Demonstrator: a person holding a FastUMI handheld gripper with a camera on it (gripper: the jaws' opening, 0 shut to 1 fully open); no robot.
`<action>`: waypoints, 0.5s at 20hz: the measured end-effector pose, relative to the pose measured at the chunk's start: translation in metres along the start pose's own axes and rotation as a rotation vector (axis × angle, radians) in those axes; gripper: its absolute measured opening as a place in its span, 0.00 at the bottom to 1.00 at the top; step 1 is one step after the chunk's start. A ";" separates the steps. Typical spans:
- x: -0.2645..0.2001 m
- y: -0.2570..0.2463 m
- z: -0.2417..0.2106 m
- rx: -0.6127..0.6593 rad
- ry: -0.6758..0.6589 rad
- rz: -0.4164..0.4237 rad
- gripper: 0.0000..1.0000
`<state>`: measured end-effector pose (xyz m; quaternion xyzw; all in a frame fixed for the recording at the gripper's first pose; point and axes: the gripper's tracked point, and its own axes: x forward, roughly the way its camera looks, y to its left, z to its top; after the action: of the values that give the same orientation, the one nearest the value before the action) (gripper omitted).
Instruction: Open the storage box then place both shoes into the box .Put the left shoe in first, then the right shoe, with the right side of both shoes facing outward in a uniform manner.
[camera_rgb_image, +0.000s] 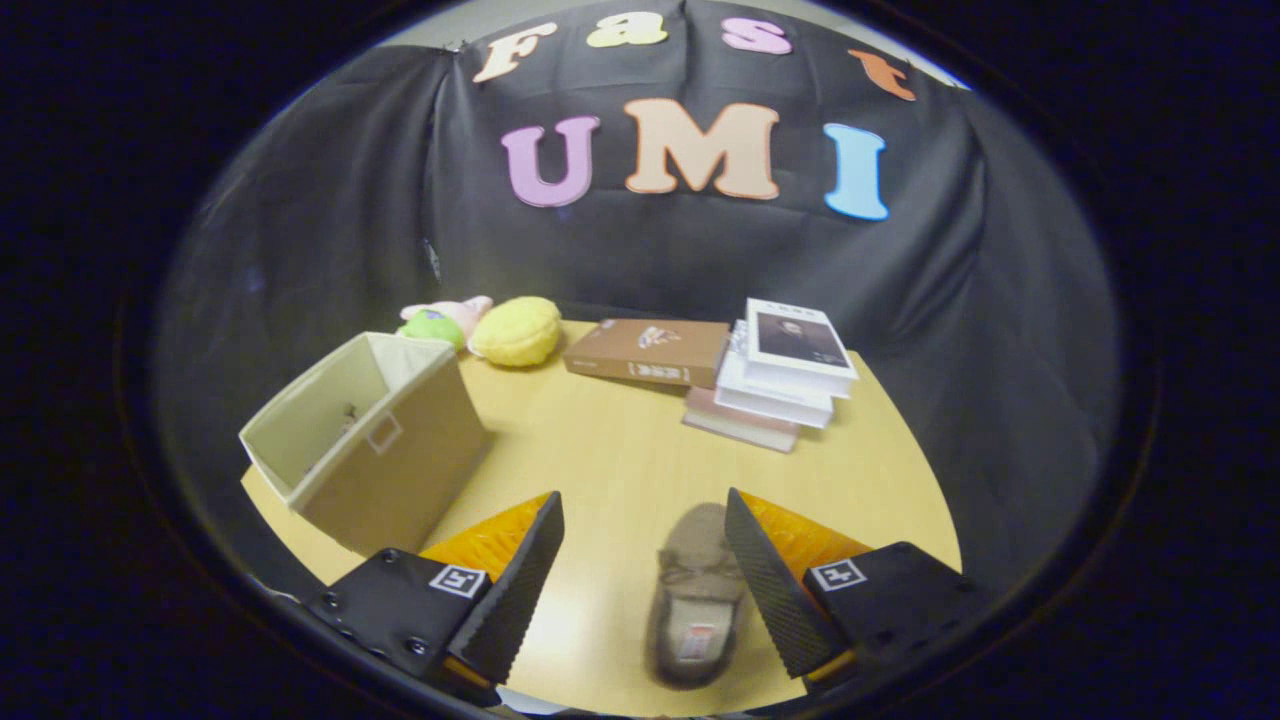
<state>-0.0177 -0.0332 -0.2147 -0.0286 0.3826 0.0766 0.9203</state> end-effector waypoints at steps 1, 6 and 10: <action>0.002 -0.016 -0.010 0.000 0.013 -0.026 1.00; 0.016 -0.060 -0.062 0.004 0.103 -0.070 1.00; 0.029 -0.074 -0.099 -0.003 0.175 -0.056 1.00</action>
<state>-0.0548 -0.1140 -0.3053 -0.0473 0.4603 0.0486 0.8852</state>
